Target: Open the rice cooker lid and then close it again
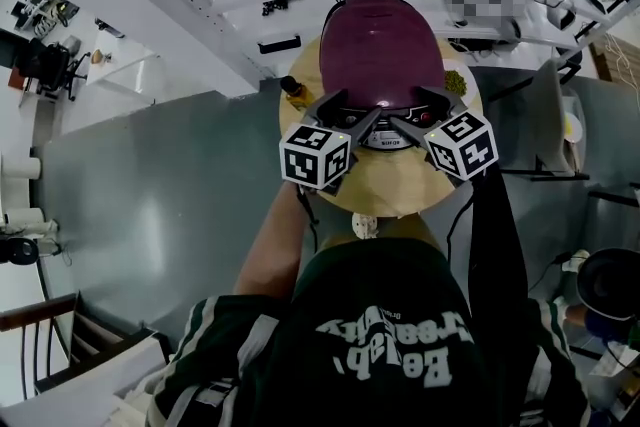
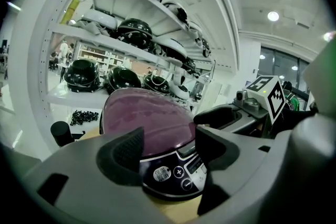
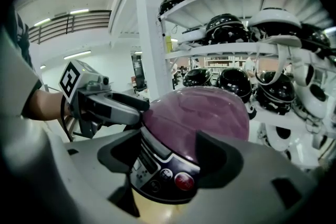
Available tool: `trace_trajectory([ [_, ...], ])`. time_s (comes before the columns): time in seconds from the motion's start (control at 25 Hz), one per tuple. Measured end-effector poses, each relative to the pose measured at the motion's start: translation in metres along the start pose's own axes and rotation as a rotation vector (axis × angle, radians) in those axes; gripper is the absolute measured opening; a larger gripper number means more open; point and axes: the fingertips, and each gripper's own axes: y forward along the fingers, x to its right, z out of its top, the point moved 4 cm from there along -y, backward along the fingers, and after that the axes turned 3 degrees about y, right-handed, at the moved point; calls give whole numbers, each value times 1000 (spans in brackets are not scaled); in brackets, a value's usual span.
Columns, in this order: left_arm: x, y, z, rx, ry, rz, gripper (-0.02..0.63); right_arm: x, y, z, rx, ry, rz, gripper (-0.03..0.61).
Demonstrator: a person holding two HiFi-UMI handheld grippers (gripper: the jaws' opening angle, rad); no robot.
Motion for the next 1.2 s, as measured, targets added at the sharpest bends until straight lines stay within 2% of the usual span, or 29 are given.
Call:
trace_trajectory([
  [0.28, 0, 3, -1, -21, 24, 14, 308, -4, 6, -2, -79, -90, -41, 351],
  [0.48, -1, 2, -3, -7, 26, 22, 299, -5, 6, -3, -33, -62, -74, 356],
  [0.68, -1, 0, -4, 12, 32, 30, 290, -5, 5, -3, 26, -39, -96, 331],
  [0.84, 2, -1, -2, 15, 40, 34, 291, -6, 1, -4, 26, -69, -88, 342],
  [1.04, 13, -8, 15, 56, 88, 83, 291, 11, -24, 11, 145, -27, -113, 341],
  [1.2, 25, -12, 42, 108, 151, 155, 291, 24, -45, 33, 239, -37, -141, 342],
])
